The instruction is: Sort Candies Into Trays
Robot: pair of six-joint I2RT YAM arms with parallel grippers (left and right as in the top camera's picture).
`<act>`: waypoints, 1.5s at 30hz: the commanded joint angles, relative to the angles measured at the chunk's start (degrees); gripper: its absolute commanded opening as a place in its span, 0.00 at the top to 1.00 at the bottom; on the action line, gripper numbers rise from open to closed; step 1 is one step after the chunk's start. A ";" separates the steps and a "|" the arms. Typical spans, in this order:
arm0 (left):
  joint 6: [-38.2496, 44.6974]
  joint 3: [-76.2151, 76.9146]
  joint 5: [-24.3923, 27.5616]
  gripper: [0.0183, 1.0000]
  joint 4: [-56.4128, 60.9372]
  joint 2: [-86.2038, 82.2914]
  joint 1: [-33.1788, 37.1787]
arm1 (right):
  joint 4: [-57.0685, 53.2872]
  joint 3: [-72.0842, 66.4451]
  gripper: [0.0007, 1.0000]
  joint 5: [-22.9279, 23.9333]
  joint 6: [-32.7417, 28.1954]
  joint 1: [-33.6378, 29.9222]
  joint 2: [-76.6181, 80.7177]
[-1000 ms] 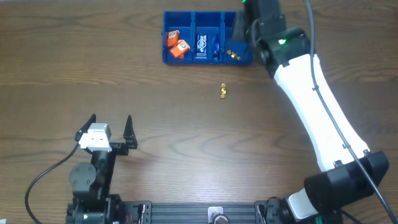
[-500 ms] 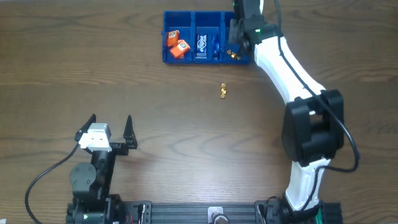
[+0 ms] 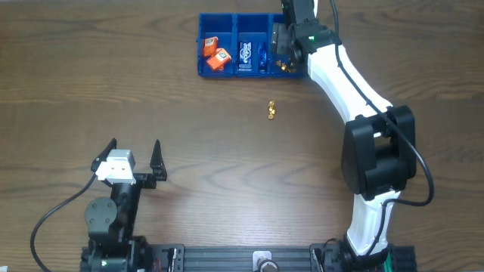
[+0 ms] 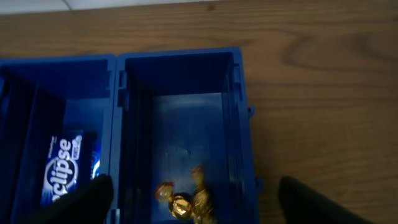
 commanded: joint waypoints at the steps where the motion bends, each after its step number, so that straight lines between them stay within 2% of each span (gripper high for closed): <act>1: 0.17 -1.05 1.22 0.00 -2.01 -0.35 0.22 | 0.02 0.28 0.00 0.35 -0.39 0.66 -0.11; 4: 0.17 -1.05 1.22 0.01 -2.03 -0.35 0.22 | -2.19 0.98 0.00 0.31 -0.37 1.25 -2.16; 7: 0.17 -1.05 1.22 0.00 -2.03 -0.35 0.22 | -11.54 1.81 0.00 -2.01 -0.26 3.39 -9.90; 13: 0.17 -1.05 1.22 0.00 -2.03 -0.35 0.22 | -26.38 1.11 0.00 -4.81 6.93 6.95 -11.96; 25: 0.17 -1.05 1.22 0.00 -2.01 -0.35 0.22 | -25.49 -1.79 0.00 -6.73 8.57 9.14 -1.38; 34: 0.17 -1.05 1.22 0.00 -2.03 -0.35 0.22 | -25.42 -1.79 0.07 -10.78 9.03 9.14 5.92; 41: 0.17 -1.05 1.22 0.00 -2.03 -0.35 0.22 | -26.25 -1.79 0.12 -10.88 11.78 9.14 8.66; 45: 0.17 -1.05 1.22 0.00 -2.03 -0.35 0.22 | -26.36 -1.79 0.19 -10.91 12.00 9.11 9.14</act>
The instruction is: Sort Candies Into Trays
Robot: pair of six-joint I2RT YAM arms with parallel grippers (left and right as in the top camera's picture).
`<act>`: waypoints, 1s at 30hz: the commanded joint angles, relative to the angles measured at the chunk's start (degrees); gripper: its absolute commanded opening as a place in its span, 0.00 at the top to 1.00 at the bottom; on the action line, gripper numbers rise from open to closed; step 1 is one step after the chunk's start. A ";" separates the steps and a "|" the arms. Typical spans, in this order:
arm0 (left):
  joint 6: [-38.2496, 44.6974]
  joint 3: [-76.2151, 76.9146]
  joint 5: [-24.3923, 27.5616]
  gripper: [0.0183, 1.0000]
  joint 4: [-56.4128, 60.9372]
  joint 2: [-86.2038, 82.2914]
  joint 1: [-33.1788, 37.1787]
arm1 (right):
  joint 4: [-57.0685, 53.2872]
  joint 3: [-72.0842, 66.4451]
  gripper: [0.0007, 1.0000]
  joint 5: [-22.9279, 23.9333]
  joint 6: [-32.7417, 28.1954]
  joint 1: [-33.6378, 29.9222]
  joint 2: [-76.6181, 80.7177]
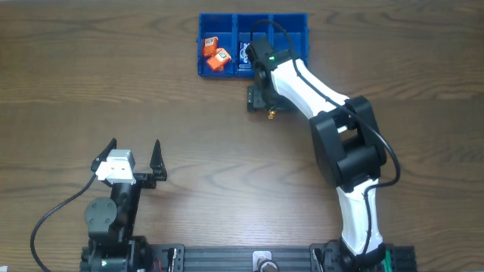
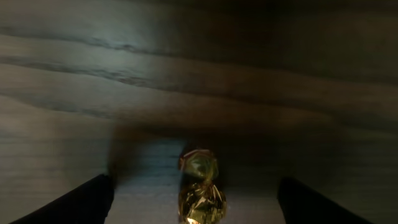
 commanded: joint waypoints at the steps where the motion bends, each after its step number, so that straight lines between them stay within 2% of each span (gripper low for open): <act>1: 0.17 -1.05 1.25 0.00 -2.03 -0.33 0.22 | -0.20 -0.07 0.22 -0.17 1.77 0.24 1.20; 11: 0.17 -1.05 1.25 0.00 -2.03 -0.33 0.22 | -0.59 -0.07 0.55 -0.13 1.97 -0.02 1.18; 15: 0.17 -1.05 1.25 0.00 -2.03 -0.33 0.22 | -1.38 -0.07 0.61 0.52 1.97 -0.42 1.18; 20: 0.17 -1.05 1.25 0.00 -2.01 -0.33 0.22 | -1.51 -0.07 0.76 0.72 1.95 -0.50 1.18; 26: 0.17 -1.05 1.25 0.00 -2.01 -0.33 0.22 | -1.66 -0.07 0.85 1.05 1.95 -0.50 1.18; 28: 0.17 -1.05 1.25 0.00 -2.03 -0.33 0.22 | -1.62 -0.07 0.92 1.18 1.95 -0.50 1.11; 30: 0.17 -1.05 1.25 0.00 -2.03 -0.33 0.22 | -1.66 0.00 0.95 2.19 1.95 -0.50 0.42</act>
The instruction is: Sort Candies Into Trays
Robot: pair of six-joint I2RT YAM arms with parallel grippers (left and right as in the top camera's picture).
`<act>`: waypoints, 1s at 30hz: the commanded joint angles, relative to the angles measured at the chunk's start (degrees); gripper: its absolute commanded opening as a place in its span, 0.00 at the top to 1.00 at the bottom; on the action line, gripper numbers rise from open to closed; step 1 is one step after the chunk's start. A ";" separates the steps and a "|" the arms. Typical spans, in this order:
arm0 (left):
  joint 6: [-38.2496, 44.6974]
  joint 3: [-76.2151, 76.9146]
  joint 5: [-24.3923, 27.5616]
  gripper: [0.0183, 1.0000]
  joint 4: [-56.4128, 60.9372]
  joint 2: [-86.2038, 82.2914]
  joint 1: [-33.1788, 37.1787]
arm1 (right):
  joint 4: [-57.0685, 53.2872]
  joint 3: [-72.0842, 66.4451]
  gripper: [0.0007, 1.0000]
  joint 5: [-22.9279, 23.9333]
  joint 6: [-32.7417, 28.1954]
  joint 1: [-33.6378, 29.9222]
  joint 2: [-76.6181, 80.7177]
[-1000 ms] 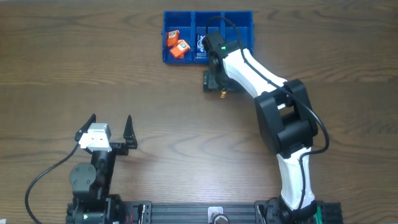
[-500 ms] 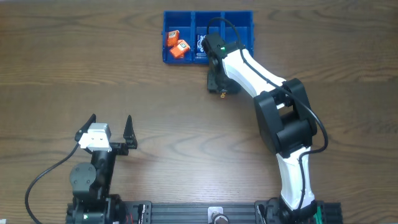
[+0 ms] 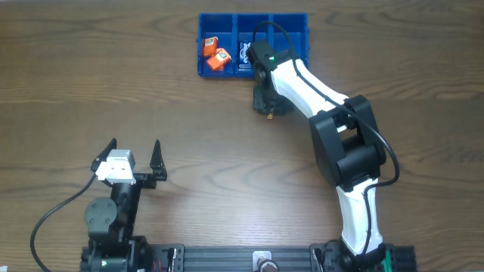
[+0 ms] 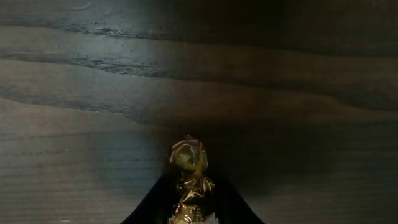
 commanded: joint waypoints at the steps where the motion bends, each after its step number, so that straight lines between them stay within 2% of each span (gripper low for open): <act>1: 0.17 -1.05 1.25 0.00 -2.03 -0.33 0.22 | -0.35 -0.02 0.96 3.19 -0.13 -0.37 -0.50; 8: 0.17 -1.05 1.25 0.00 -2.01 -0.33 0.22 | -0.66 0.07 0.96 10.29 -1.60 -0.72 -18.69; 13: 0.17 -1.05 1.25 0.00 -2.01 -0.33 0.22 | 8.87 0.09 0.96 16.59 -6.60 -2.67 -28.35; 17: 0.17 -1.05 1.25 0.00 -2.03 -0.33 0.22 | 19.45 0.07 0.96 16.92 -11.41 -5.60 -27.08; 20: 0.17 -1.05 1.25 0.00 -2.01 -0.33 0.22 | 25.70 0.07 0.96 16.87 -11.41 -7.23 -22.38; 30: 0.17 -1.05 1.25 0.00 -2.01 -0.33 0.22 | 31.87 0.07 0.96 16.00 -12.68 -7.45 -12.20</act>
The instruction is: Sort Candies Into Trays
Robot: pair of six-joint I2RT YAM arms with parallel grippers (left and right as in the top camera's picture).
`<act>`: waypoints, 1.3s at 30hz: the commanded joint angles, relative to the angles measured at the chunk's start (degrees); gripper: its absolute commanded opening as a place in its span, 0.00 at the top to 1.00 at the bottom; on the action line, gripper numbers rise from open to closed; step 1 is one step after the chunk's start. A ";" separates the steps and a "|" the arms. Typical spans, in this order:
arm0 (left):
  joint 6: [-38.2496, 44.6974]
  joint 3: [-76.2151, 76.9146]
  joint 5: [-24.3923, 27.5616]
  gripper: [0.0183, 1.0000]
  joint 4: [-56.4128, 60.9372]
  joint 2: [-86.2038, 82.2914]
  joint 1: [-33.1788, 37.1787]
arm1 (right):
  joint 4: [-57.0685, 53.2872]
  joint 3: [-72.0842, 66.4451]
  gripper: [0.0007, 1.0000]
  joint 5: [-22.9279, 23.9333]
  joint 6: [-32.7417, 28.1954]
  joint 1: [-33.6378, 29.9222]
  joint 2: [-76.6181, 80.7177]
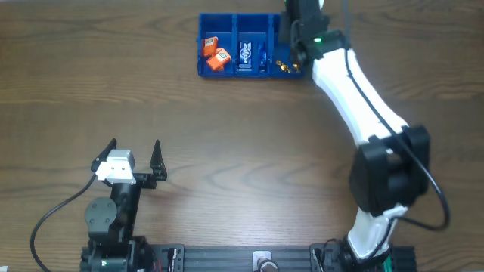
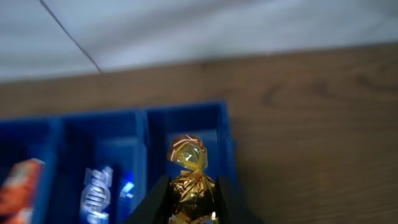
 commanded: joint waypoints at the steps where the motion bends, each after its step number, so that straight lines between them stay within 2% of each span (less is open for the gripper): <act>1: 0.17 -1.05 1.25 0.00 -2.01 -0.33 0.22 | 1.11 0.20 0.96 0.66 -1.29 0.04 2.40; 5: 0.17 -1.05 1.25 0.00 -2.01 -0.33 0.22 | 1.18 0.20 0.93 0.66 -1.27 0.04 3.34; 16: 0.17 -1.05 1.25 0.00 -2.01 -0.33 0.22 | 1.92 0.20 0.77 0.66 -1.70 0.61 3.37; 19: 0.17 -1.05 1.25 0.00 -2.01 -0.33 0.22 | 2.03 0.20 0.69 0.68 -1.81 1.05 3.37; 20: 0.17 -1.05 1.22 0.00 -2.03 -0.33 0.22 | 2.14 0.20 0.65 0.66 -1.99 1.16 3.37; 23: 0.17 -1.05 1.25 0.00 -2.03 -0.33 0.22 | 2.29 0.20 0.20 0.66 -2.93 1.51 3.37; 24: 0.17 -1.05 1.25 0.00 -2.03 -0.33 0.22 | 2.29 0.20 0.08 0.66 -3.21 1.60 3.37; 25: 0.17 -1.05 1.25 0.00 -2.03 -0.33 0.22 | 2.25 0.20 0.00 0.68 -3.19 1.62 3.37; 31: 0.17 -1.05 1.25 0.00 -2.01 -0.33 0.22 | 1.75 0.20 0.00 0.70 -3.21 1.62 2.60; 35: 0.17 -1.05 1.25 0.00 -2.01 -0.33 0.22 | -0.07 0.20 0.00 1.36 -6.25 1.68 -1.14; 39: 0.17 -1.05 1.25 0.00 -2.01 -0.33 0.22 | -2.67 -0.02 0.00 6.25 -9.22 1.05 -7.76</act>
